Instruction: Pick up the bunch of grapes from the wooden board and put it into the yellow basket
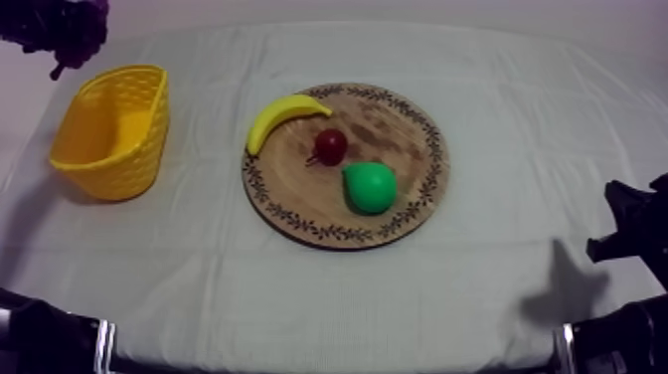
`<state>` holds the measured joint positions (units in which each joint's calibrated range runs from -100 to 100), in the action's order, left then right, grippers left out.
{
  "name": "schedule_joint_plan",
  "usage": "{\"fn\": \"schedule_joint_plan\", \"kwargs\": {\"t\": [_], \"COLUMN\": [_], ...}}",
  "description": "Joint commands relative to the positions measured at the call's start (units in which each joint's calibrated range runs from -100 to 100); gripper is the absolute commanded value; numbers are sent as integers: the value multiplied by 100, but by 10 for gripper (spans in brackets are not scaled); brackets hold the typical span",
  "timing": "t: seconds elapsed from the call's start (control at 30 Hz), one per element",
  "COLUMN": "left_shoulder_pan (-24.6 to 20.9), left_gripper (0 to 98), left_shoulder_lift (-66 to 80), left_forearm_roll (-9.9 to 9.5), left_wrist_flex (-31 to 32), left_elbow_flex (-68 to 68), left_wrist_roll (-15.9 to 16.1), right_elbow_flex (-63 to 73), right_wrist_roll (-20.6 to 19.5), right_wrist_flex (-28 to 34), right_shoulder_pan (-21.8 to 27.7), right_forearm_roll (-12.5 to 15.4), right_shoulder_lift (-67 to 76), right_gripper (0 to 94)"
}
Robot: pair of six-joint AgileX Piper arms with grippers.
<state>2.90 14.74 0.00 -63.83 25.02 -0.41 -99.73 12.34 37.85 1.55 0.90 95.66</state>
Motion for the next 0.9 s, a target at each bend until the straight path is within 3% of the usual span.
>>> {"fn": "schedule_joint_plan", "kwargs": {"t": [0.0, 0.33, 0.7, 0.87], "left_shoulder_pan": [-6, -41, -171, -154], "left_gripper": [374, 365, 371, 368], "left_shoulder_lift": [-133, -782, -1040, -1077], "left_forearm_roll": [8, -121, -126, -133], "left_wrist_flex": [-7, 191, 235, 235], "left_elbow_flex": [29, 478, 938, 948], "left_wrist_roll": [-12, -227, -739, -827], "right_elbow_flex": [-4, -4, -4, -4], "right_wrist_roll": [-1, -1, -1, -1], "right_wrist_flex": [-3, -3, -3, -3], "right_shoulder_pan": [-2, -2, -2, -2], "right_forearm_roll": [0, 0, 0, 0], "right_shoulder_lift": [1, 1, 1, 1], "right_gripper": [2, 2, 2, 2]}}
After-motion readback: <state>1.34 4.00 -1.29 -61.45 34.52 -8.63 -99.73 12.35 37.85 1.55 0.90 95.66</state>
